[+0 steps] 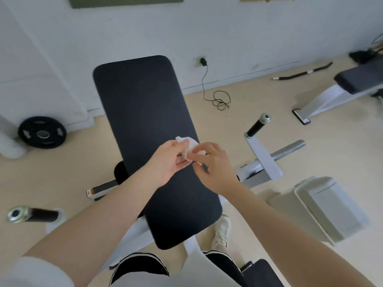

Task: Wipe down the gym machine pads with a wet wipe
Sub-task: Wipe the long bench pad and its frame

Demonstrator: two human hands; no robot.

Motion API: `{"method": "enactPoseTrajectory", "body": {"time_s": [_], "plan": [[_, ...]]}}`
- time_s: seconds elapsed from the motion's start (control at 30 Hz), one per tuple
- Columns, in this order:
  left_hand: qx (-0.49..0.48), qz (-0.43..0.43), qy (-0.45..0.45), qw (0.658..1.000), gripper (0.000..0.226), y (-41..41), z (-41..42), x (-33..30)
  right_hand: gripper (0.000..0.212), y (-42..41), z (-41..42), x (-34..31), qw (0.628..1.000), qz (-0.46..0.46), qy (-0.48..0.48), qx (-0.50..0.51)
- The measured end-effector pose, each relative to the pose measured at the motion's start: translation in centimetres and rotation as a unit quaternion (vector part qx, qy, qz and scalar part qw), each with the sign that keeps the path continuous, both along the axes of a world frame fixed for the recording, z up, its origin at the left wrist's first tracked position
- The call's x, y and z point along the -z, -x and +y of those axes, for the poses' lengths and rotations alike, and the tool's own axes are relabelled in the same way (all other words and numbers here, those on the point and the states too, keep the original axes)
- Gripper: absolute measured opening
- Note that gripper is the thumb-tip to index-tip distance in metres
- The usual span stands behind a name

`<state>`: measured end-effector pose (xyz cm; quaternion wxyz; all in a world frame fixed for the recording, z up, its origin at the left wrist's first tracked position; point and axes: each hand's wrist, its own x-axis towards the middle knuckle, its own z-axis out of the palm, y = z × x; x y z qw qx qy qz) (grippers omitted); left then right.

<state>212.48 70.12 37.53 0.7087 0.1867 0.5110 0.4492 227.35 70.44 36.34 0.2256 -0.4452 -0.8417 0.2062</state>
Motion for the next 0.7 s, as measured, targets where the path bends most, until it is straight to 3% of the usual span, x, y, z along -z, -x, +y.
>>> {"method": "enactPoseTrajectory", "body": {"time_s": [0.1, 0.2, 0.27, 0.33, 0.4, 0.47, 0.6, 0.7], "plan": [[0.012, 0.073, -0.011, 0.997, 0.019, -5.1, 3.0, 0.3, 0.033, -4.8, 2.6, -0.2, 0.997, 0.053, 0.049, 0.029], [0.009, 0.078, -0.015, 0.997, 0.012, -10.4, 6.5, 0.6, 0.013, -9.8, 6.5, -0.7, 0.97, 0.16, 0.107, 0.149], [0.007, 0.094, -0.027, 0.995, 0.01, -14.0, 9.1, 0.9, 0.021, -12.7, 9.5, -0.6, 0.93, 0.205, 0.199, 0.231], [0.009, 0.099, -0.032, 0.994, 0.009, -17.3, 11.6, 0.8, 0.032, -15.6, 12.6, -0.5, 0.857, 0.274, 0.361, 0.243], [0.01, 0.097, -0.035, 0.995, 0.008, -20.1, 13.6, 0.8, 0.022, -18.5, 14.9, -0.4, 0.772, 0.359, 0.474, 0.222], [0.006, 0.154, -0.048, 0.987, 0.01, -22.5, 15.5, 1.3, 0.005, -20.9, 16.8, -0.3, 0.755, 0.384, 0.477, 0.233], [0.023, 0.4, -0.122, 0.908, 0.019, -26.5, 18.8, 2.3, 0.003, -23.6, 19.8, 0.8, 0.759, 0.359, 0.44, 0.317], [0.06, 0.489, -0.212, 0.844, 0.012, -28.9, 21.1, 3.1, 0.01, -24.9, 21.6, 1.9, 0.704, 0.418, 0.455, 0.35]]}}
